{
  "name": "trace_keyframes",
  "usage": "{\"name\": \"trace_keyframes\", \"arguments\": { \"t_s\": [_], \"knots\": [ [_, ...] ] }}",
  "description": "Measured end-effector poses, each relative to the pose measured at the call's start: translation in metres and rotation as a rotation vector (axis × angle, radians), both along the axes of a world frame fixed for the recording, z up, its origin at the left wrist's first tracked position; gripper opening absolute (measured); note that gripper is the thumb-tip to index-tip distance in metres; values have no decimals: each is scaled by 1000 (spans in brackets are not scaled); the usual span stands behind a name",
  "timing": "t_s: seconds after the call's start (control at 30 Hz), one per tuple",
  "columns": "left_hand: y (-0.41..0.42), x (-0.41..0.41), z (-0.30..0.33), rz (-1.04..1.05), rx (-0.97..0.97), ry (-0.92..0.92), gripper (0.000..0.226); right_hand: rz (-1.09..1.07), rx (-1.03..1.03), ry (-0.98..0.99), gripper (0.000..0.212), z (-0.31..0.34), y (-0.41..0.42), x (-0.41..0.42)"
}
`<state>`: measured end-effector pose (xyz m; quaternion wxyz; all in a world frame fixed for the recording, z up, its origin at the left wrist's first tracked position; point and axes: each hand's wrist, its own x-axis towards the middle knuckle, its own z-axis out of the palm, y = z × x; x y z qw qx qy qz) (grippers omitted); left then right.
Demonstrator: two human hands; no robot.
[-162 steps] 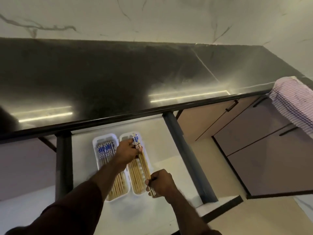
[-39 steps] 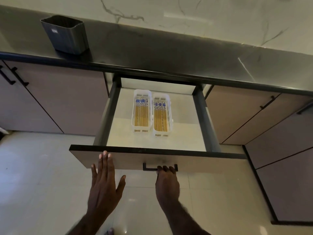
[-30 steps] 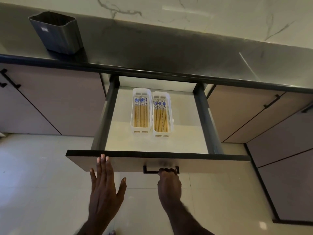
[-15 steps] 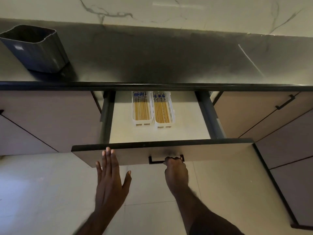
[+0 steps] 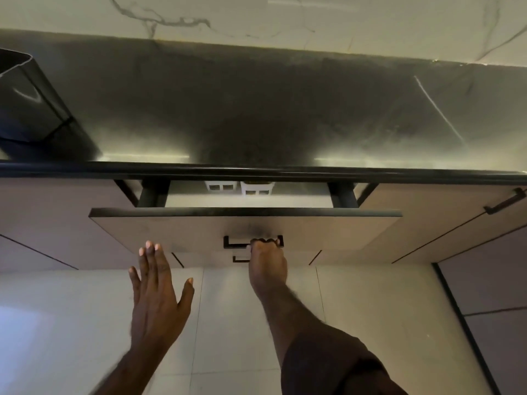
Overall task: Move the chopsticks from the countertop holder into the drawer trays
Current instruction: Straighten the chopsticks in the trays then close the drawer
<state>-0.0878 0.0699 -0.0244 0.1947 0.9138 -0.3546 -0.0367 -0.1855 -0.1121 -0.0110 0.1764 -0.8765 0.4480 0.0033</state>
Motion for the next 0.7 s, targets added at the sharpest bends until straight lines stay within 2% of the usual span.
{"name": "trace_keyframes", "arguments": {
  "t_s": [0.3, 0.5, 0.6, 0.7],
  "knots": [
    [-36, 29, -1, 10, -28, -17, 91, -36, 50, 3, 19, 3, -57, 46],
    [-40, 51, -3, 9, -27, -7, 91, -37, 75, 51, 20, -1, -72, 58],
    [-45, 60, -2, -3, -40, -6, 91, -84, 194, 49, 24, 0, -82, 64],
    [-51, 64, 0, -15, -50, -18, 90, -35, 188, 76, 26, -2, -87, 68]
  ]
}}
